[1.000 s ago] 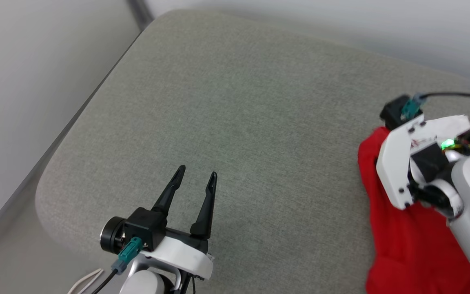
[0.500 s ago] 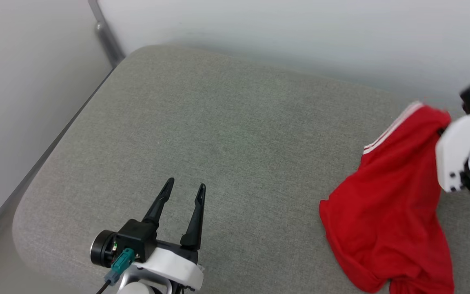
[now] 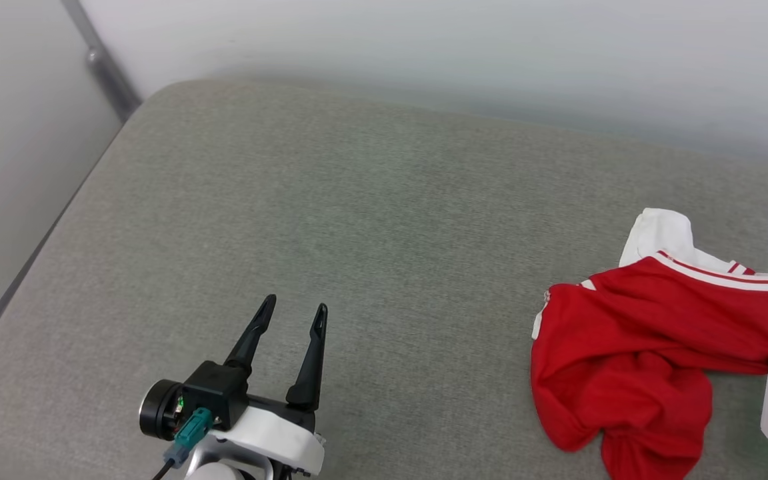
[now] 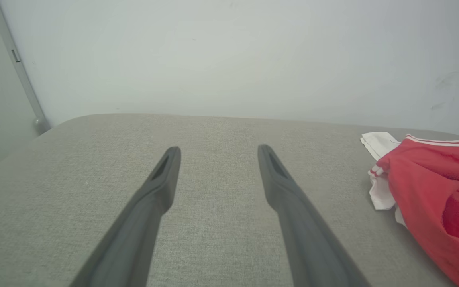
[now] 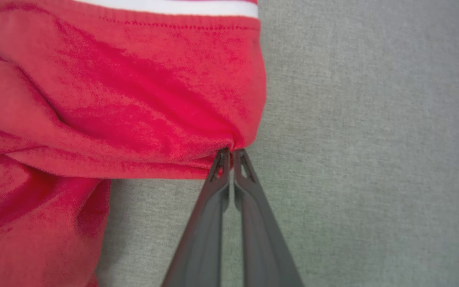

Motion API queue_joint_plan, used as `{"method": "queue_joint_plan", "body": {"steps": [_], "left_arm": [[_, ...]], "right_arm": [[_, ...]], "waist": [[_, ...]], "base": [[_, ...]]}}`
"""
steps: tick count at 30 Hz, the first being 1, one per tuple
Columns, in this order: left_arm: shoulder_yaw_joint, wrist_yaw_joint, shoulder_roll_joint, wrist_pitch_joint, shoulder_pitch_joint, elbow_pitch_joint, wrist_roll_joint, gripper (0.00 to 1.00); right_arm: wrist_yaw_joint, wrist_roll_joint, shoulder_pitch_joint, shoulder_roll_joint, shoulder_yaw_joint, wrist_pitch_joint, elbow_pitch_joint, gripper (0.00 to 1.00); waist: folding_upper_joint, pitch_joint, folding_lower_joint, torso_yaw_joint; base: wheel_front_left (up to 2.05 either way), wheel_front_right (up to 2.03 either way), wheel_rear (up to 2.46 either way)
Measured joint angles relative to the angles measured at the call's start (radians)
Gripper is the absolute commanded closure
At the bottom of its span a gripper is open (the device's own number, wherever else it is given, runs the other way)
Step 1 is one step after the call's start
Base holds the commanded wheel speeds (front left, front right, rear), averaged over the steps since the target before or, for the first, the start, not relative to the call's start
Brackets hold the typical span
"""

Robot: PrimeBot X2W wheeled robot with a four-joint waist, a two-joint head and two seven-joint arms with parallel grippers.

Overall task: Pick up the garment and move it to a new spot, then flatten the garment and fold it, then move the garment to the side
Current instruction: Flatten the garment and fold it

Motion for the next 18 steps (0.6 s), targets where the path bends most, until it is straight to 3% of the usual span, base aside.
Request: {"method": "queue_joint_plan", "body": {"steps": [4, 5, 6, 9, 18], "left_arm": [[0.002, -0.003, 0.001, 0.000, -0.013, 0.005, 0.003, 0.00], [0.003, -0.004, 0.001, 0.000, -0.014, 0.006, 0.004, 0.00], [0.005, -0.005, 0.002, 0.000, -0.014, 0.007, 0.004, 0.00], [0.007, -0.011, 0.004, 0.000, -0.026, 0.010, 0.009, 0.00], [0.036, -0.018, 0.006, 0.000, -0.050, -0.021, 0.001, 0.00]], "right_arm": [[0.000, -0.029, 0.006, 0.000, -0.011, -0.025, 0.022, 1.00], [0.000, -0.034, 0.007, 0.000, -0.003, -0.027, 0.026, 0.82], [0.000, -0.043, 0.007, 0.002, 0.007, -0.040, 0.025, 0.00], [0.000, -0.035, 0.002, 0.007, 0.035, -0.100, -0.002, 0.00], [0.000, 0.089, 0.012, 0.038, 0.083, -0.436, -0.241, 0.00]], "waist": [[0.0000, 0.002, 0.0000, -0.040], [0.0000, 0.001, 0.0000, -0.050], [0.0000, 0.000, 0.0000, -0.061], [0.0000, -0.004, 0.0000, -0.094], [0.0000, -0.027, 0.0000, -0.188]], "base": [[0.00, 0.00, 0.00], [0.00, 0.00, 0.00], [0.00, 0.00, 0.00], [0.00, 0.00, 0.00], [0.00, 0.00, 0.00]]}}
